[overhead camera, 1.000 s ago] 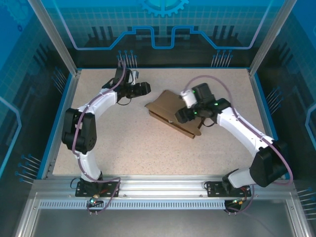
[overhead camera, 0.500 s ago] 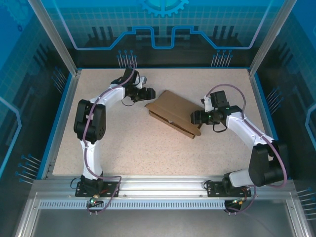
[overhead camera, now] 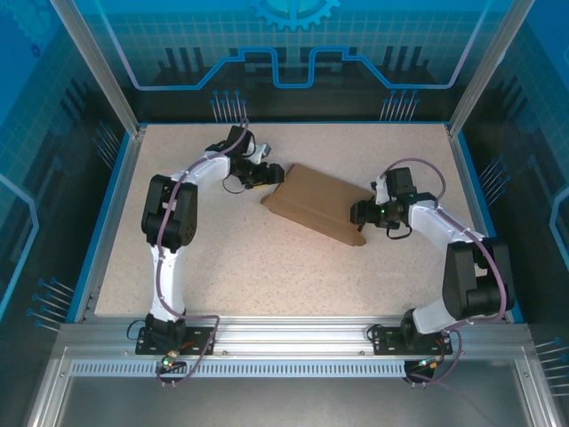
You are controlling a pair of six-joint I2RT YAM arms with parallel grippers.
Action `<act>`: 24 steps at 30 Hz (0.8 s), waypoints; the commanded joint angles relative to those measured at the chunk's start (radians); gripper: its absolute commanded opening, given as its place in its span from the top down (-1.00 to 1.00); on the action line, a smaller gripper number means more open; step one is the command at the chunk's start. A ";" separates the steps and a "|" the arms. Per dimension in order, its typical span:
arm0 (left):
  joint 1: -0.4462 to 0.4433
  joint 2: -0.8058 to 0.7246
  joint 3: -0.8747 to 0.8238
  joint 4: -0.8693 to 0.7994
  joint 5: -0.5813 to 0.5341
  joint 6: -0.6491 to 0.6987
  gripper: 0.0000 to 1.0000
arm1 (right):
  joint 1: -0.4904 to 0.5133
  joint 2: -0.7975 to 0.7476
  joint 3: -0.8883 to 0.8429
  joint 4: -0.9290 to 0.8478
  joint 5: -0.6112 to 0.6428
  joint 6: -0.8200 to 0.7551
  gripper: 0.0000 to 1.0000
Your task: Fold the paper box
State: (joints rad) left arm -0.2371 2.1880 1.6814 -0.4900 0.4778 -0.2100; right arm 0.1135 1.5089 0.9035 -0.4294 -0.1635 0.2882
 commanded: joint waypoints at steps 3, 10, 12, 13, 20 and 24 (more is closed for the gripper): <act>-0.011 0.005 -0.018 -0.012 0.067 0.012 -0.46 | -0.028 0.059 0.042 0.030 -0.062 -0.003 -0.55; -0.028 -0.108 -0.193 0.042 0.055 0.009 -0.42 | -0.024 0.152 0.147 0.022 -0.132 -0.036 -0.44; -0.034 -0.145 -0.251 0.061 0.042 0.011 -0.42 | -0.006 0.183 0.188 0.007 -0.128 -0.052 -0.44; -0.037 -0.160 -0.276 0.065 0.034 0.012 -0.42 | 0.005 0.202 0.215 -0.007 -0.115 -0.061 -0.44; -0.039 -0.301 -0.410 0.114 -0.228 -0.028 -0.53 | 0.042 0.200 0.309 -0.075 0.063 -0.108 -0.53; -0.039 -0.406 -0.488 0.167 -0.298 -0.050 -0.61 | 0.044 0.116 0.264 -0.101 0.121 -0.122 -0.57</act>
State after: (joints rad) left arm -0.2733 1.8690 1.2396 -0.3653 0.2890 -0.2371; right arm 0.1501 1.6993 1.1835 -0.4759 -0.1135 0.1967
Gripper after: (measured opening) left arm 0.799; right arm 0.785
